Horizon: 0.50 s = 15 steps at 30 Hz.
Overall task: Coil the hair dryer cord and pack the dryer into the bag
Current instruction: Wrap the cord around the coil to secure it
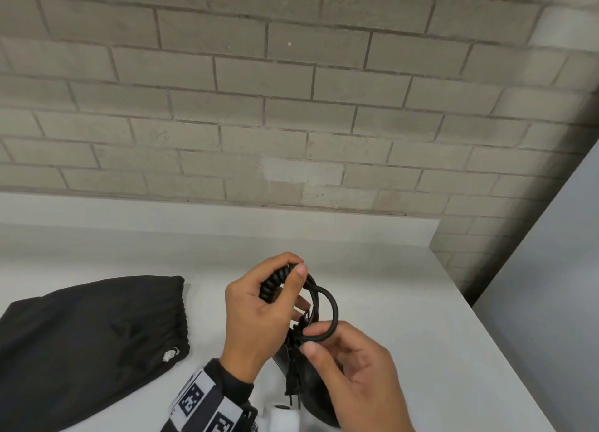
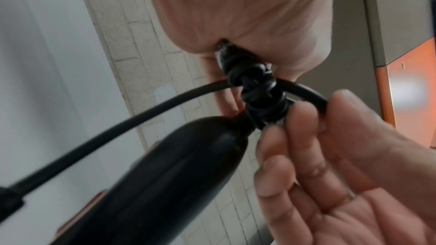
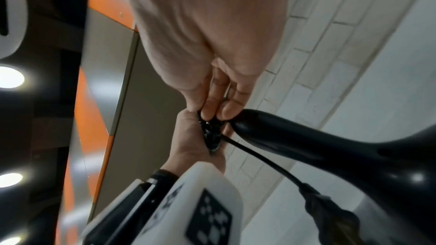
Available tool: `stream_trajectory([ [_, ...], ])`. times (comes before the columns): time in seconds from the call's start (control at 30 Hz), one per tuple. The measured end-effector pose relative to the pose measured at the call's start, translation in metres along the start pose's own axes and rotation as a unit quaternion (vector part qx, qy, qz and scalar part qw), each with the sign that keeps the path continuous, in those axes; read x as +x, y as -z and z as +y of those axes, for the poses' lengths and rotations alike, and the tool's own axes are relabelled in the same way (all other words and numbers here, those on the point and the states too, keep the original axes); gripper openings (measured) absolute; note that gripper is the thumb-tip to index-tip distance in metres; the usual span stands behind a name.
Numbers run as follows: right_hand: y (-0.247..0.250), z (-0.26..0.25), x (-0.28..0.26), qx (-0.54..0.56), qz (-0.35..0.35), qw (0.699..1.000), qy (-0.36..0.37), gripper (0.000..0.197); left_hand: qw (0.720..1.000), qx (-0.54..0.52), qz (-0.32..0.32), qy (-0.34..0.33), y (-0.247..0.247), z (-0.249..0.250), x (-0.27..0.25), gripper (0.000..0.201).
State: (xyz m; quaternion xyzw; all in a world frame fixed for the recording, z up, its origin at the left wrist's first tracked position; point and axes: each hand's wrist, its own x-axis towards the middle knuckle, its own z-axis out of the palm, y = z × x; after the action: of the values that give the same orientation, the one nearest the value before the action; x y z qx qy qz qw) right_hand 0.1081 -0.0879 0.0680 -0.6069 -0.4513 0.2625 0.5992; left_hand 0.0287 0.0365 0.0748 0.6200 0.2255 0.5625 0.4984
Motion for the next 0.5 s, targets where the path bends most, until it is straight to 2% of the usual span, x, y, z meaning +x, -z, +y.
stream_trajectory([
  [0.1, 0.004, -0.007, 0.000, 0.008, 0.022, 1.000, 0.009, 0.017, 1.000, 0.007, -0.004, -0.008, 0.001, -0.002, -0.001, 0.002],
  [0.17, 0.008, -0.012, 0.005, 0.062, 0.034, 0.997, -0.004, 0.007, 1.000, 0.012, -0.002, -0.020, 0.003, -0.005, -0.001, 0.007],
  [0.2, 0.011, -0.013, 0.007, 0.115, 0.037, 0.992, -0.025, 0.010, 1.000, 0.013, -0.005, -0.028, 0.004, -0.007, -0.001, 0.012],
  [0.27, 0.019, -0.016, 0.013, 0.254, 0.035, 0.964, -0.074, 0.030, 0.999, 0.013, -0.017, -0.038, 0.005, -0.008, -0.002, 0.022],
  [0.3, 0.023, -0.020, 0.015, 0.307, 0.041, 0.946, -0.100, 0.033, 0.999, 0.011, -0.023, -0.039, 0.006, -0.008, -0.002, 0.023],
  [0.37, 0.032, -0.030, 0.018, 0.378, 0.052, 0.912, -0.149, 0.022, 0.999, 0.005, -0.034, -0.035, 0.006, -0.007, -0.003, 0.023],
  [0.5, 0.048, -0.033, 0.025, 0.427, 0.081, 0.873, -0.221, 0.027, 0.998, 0.002, -0.049, -0.028, 0.003, -0.005, -0.006, 0.030],
])
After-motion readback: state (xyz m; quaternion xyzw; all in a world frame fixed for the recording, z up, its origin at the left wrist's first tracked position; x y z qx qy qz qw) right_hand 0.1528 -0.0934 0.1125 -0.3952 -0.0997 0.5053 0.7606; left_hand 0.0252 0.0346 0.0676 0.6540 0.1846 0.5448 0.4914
